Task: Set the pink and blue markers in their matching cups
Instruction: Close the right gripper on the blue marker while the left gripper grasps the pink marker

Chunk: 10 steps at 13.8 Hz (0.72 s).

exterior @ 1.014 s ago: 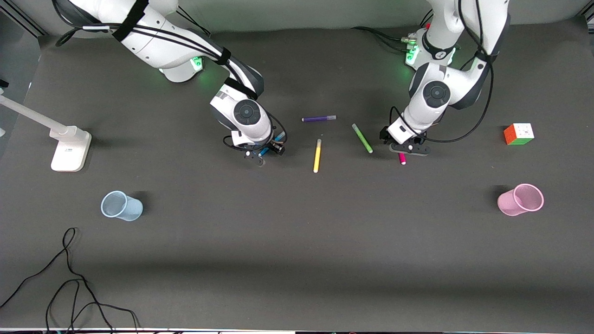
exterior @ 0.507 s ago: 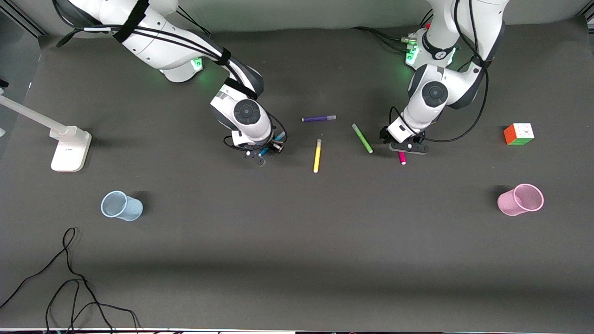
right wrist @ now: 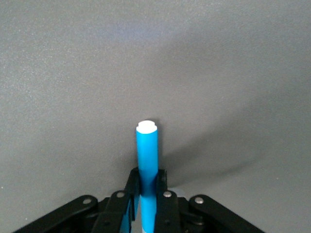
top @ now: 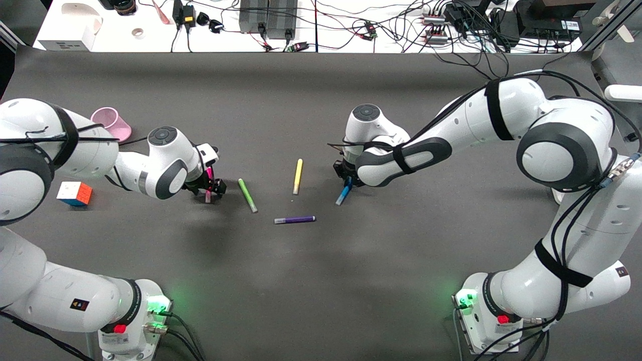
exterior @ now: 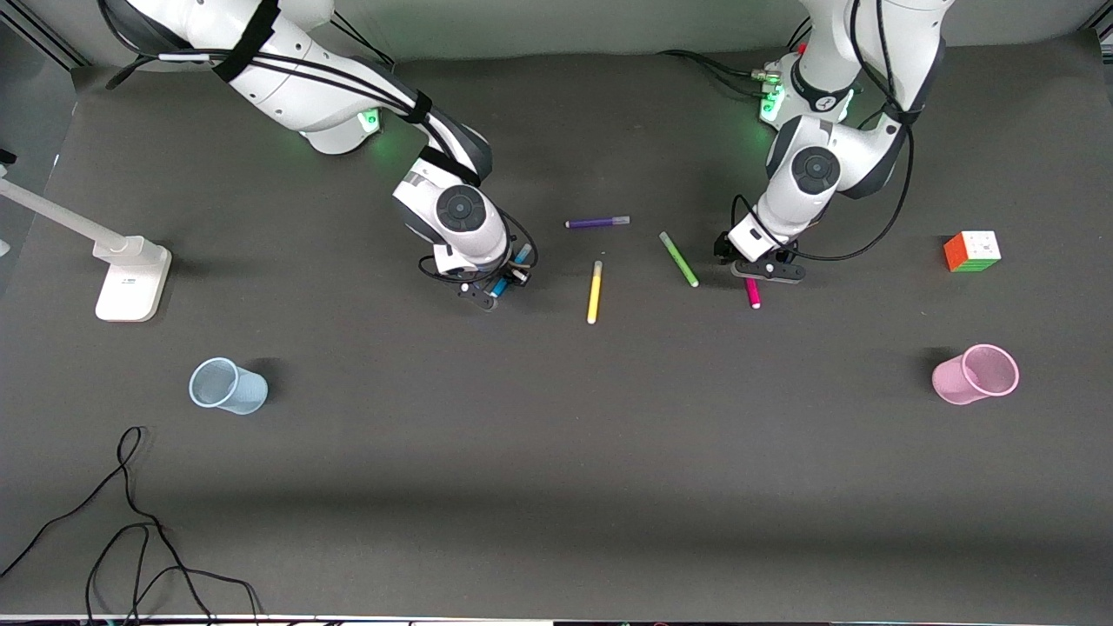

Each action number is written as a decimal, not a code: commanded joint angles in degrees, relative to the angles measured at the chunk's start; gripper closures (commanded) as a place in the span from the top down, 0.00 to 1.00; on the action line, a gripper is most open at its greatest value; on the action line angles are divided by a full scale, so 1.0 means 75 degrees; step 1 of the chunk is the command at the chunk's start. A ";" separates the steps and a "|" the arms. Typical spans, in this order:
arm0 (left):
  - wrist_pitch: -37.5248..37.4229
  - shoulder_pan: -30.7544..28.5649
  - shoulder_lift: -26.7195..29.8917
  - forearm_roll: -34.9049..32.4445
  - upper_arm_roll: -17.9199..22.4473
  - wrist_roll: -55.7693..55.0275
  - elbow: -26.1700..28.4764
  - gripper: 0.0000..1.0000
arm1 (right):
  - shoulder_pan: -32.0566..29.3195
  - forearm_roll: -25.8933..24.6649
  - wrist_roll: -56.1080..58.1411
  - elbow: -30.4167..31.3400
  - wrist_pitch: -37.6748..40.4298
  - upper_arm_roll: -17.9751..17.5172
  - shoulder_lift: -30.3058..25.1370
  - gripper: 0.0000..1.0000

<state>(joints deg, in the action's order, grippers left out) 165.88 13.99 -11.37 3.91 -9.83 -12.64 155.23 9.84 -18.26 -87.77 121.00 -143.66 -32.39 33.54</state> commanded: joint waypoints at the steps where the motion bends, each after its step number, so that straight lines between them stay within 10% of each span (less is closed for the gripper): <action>1: 0.0219 0.0151 0.0145 0.0100 0.0034 -0.0072 0.0232 0.48 | -0.0047 -0.0284 -0.0286 0.0051 -0.0088 0.0017 0.0016 0.00; 7: 0.0406 0.0162 0.0145 0.0100 0.0034 -0.0107 0.0232 0.00 | -0.0047 -0.0273 -0.0146 -0.0440 0.1360 -0.0018 -0.0603 0.00; 10: 0.0430 0.0162 0.0145 0.0100 0.0022 -0.0445 0.0209 0.00 | -0.0070 -0.0273 0.0474 -0.0676 0.2243 -0.0018 -0.1259 0.00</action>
<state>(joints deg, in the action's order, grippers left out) 167.25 14.15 -10.57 3.91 -10.00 -13.47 155.60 9.36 -19.27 -86.49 115.94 -130.62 -32.38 28.69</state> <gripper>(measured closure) 0.767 0.828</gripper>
